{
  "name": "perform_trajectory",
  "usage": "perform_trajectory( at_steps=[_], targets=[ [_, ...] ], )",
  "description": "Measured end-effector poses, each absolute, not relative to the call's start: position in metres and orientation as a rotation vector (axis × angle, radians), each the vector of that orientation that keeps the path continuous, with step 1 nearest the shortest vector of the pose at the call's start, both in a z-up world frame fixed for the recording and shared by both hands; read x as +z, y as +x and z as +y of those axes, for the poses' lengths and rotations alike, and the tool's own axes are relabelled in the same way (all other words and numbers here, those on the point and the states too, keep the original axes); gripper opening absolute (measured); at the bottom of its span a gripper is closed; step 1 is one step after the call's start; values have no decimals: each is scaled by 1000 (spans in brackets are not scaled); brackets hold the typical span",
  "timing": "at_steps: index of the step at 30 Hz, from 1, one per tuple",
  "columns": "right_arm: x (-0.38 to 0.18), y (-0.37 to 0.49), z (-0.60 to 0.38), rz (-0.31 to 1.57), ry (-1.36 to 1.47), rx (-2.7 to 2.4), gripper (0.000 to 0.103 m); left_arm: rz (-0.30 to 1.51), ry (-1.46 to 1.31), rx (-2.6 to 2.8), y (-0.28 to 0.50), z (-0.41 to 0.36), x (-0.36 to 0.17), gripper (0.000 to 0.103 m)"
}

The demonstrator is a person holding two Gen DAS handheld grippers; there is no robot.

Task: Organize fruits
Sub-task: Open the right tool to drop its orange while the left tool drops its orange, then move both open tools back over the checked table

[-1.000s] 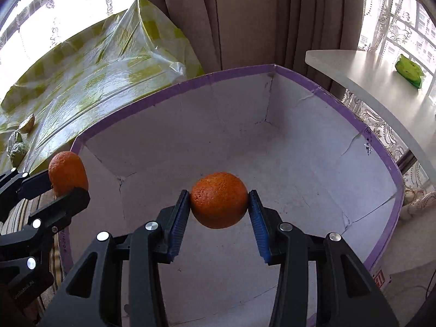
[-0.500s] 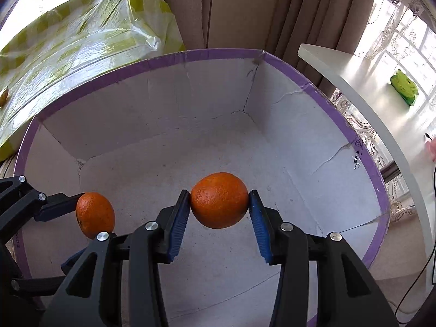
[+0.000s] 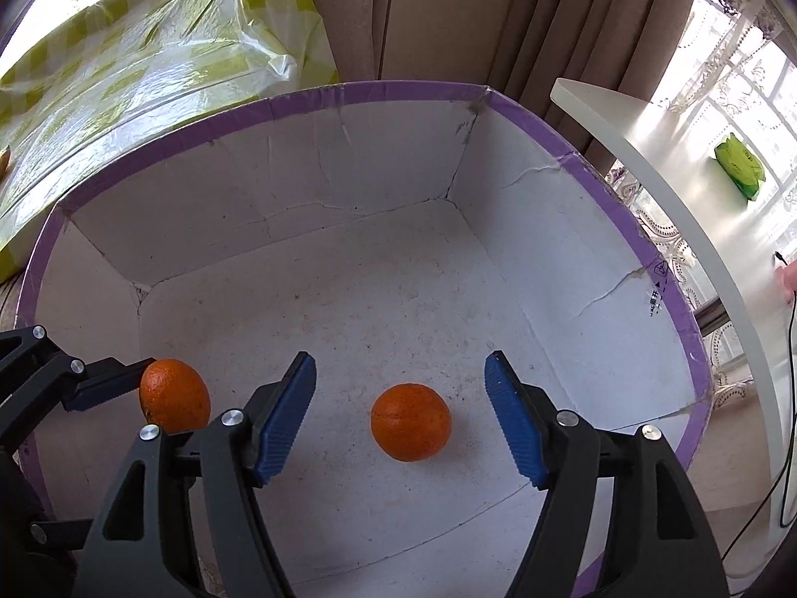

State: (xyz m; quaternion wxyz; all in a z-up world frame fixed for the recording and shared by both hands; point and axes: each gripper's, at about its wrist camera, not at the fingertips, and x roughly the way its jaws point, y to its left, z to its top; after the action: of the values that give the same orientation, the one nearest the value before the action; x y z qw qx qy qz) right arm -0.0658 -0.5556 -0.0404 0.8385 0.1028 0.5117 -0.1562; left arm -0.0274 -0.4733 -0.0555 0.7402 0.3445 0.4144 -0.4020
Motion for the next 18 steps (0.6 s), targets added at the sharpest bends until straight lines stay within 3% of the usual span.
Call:
perform_trajectory(
  at_steps=[2, 5, 7, 9, 18],
  targets=[
    [-39, -66, -557, 1076, 224, -330, 80, 902, 753, -889, -25, -478, -53, 50],
    [-37, -67, -557, 1067, 235, -327, 87, 874, 749, -887, -28, -481, -48, 69],
    [-36, -68, -560, 1067, 255, -327, 87, 859, 740, -895, -32, -478, -44, 74],
    [-37, -69, -564, 1065, 288, -326, 87, 838, 737, -879, -32, -476, -41, 86],
    [-11, -91, -589, 941, 314, -492, 87, 756, 576, -843, -36, -449, -5, 96]
  ],
)
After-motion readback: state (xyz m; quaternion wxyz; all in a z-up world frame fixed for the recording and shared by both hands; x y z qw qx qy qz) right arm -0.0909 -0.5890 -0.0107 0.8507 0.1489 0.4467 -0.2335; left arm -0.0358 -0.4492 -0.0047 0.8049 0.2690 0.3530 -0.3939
